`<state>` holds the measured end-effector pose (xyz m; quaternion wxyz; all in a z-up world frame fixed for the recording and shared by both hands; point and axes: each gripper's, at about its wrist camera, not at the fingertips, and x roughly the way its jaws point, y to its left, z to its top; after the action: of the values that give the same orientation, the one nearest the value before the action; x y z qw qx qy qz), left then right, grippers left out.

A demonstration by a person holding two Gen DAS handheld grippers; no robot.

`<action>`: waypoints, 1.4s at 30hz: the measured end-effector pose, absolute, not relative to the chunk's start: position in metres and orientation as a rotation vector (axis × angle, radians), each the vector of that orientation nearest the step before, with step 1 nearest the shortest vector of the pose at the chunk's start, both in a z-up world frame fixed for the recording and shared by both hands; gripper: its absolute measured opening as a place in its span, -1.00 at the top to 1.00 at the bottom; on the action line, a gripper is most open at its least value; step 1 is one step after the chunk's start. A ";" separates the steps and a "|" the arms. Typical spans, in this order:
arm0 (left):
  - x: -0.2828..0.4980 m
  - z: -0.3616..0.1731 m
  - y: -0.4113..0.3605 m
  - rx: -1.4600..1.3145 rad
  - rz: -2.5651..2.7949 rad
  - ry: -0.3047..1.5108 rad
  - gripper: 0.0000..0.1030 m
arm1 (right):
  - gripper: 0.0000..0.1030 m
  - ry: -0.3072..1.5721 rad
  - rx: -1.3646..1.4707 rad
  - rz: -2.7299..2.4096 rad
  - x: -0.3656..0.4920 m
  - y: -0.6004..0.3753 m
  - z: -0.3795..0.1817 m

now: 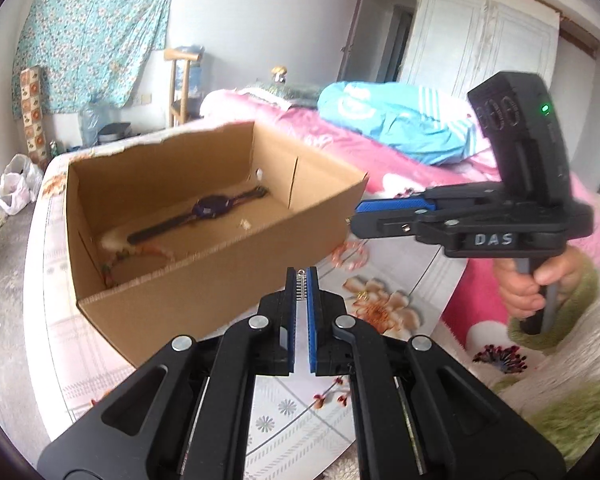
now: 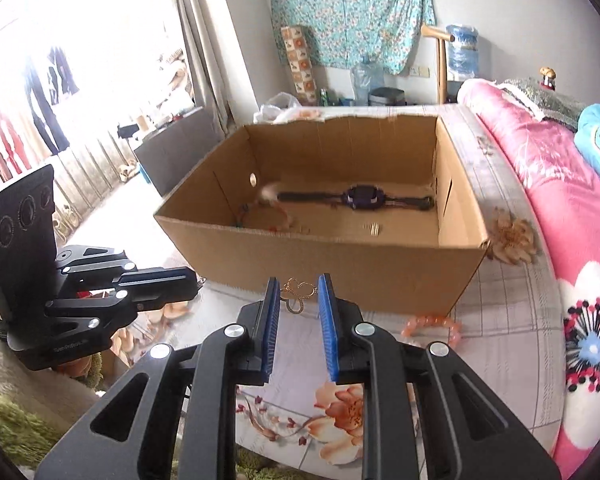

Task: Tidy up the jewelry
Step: 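Lift the gold charm with the right gripper and carry it over the box, then open the right gripper to drop the gold charm into the box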

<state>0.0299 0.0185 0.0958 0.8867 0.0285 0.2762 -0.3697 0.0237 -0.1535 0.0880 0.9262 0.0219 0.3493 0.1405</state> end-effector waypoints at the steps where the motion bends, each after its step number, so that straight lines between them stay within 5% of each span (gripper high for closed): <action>1: 0.032 0.106 0.018 0.045 -0.784 0.552 0.93 | 0.62 0.698 0.044 0.295 0.028 -0.156 0.094; 7: 0.091 0.122 -0.007 0.060 -0.689 0.607 0.93 | 0.62 0.708 0.050 0.324 0.085 -0.170 0.113; 13: 0.165 0.090 -0.019 -0.016 -0.614 0.857 0.93 | 0.62 0.897 0.098 0.337 0.154 -0.179 0.088; 24: 0.223 0.067 -0.019 -0.216 -0.550 1.050 0.89 | 0.60 1.087 0.080 0.389 0.188 -0.177 0.054; 27: 0.225 0.069 -0.017 -0.222 -0.520 1.037 0.74 | 0.60 1.078 0.108 0.399 0.191 -0.184 0.055; 38: 0.205 0.092 -0.005 -0.207 -0.511 0.901 0.72 | 0.59 0.945 0.221 0.375 0.163 -0.214 0.088; 42: 0.174 0.106 0.001 -0.180 -0.559 0.800 0.47 | 0.32 0.848 0.257 0.372 0.138 -0.223 0.108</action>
<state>0.1740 0.0007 0.1055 0.8793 -0.0865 0.3839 -0.2683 0.1376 -0.2228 0.1077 0.8868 0.1235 0.4077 0.1791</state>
